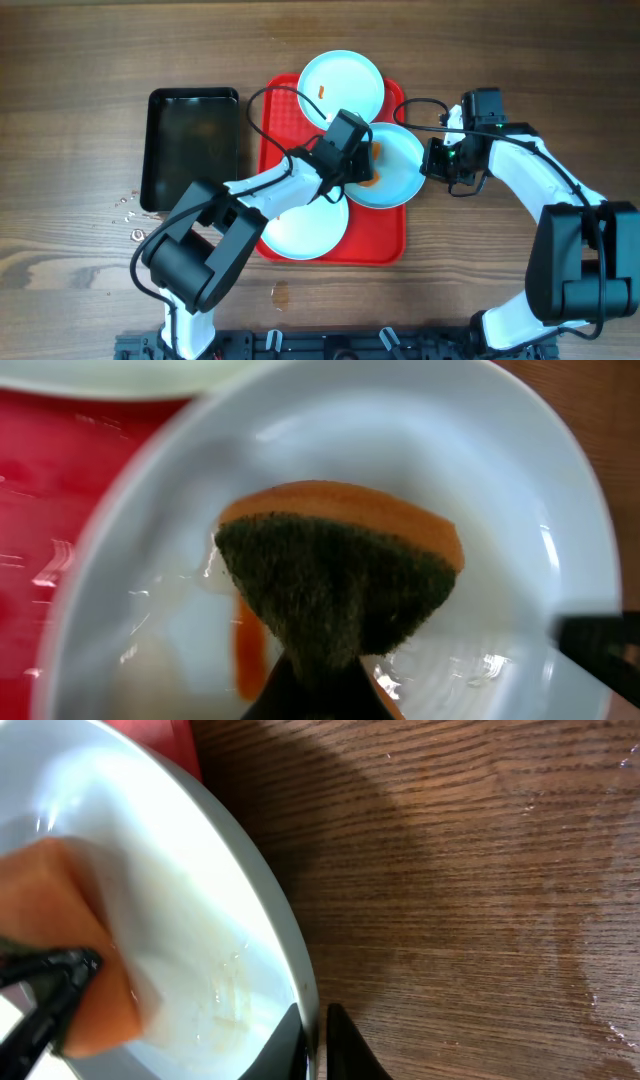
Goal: Clean dirty plates on tray and stack at the side
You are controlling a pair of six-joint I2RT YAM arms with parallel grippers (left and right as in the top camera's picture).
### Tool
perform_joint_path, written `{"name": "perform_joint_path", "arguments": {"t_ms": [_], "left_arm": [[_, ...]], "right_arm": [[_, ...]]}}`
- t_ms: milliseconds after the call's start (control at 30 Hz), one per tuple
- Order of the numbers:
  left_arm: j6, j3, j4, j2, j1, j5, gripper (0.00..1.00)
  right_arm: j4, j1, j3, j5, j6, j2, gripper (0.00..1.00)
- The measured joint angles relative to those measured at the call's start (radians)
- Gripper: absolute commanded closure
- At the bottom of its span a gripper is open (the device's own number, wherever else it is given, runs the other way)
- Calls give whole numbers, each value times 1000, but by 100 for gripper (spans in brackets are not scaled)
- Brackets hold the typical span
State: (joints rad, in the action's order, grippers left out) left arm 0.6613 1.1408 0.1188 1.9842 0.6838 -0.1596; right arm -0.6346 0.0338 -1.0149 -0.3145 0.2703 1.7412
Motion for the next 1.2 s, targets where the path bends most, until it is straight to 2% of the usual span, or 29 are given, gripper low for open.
{"name": "perform_joint_path", "arguments": {"t_ms": [333, 600, 900, 1200], "left_arm": [[-161, 39, 120, 0, -9, 173, 96], [-229, 154, 320, 20, 0, 326, 96], [-237, 330, 539, 34, -16, 479, 96], [-201, 341, 689, -46, -27, 473, 96]], "right_arm": [[-1, 1, 0, -8, 0, 0, 94], [0, 8, 0, -32, 6, 0, 95], [-16, 5, 0, 4, 16, 0, 97], [-15, 2, 0, 31, -11, -5, 95]]}}
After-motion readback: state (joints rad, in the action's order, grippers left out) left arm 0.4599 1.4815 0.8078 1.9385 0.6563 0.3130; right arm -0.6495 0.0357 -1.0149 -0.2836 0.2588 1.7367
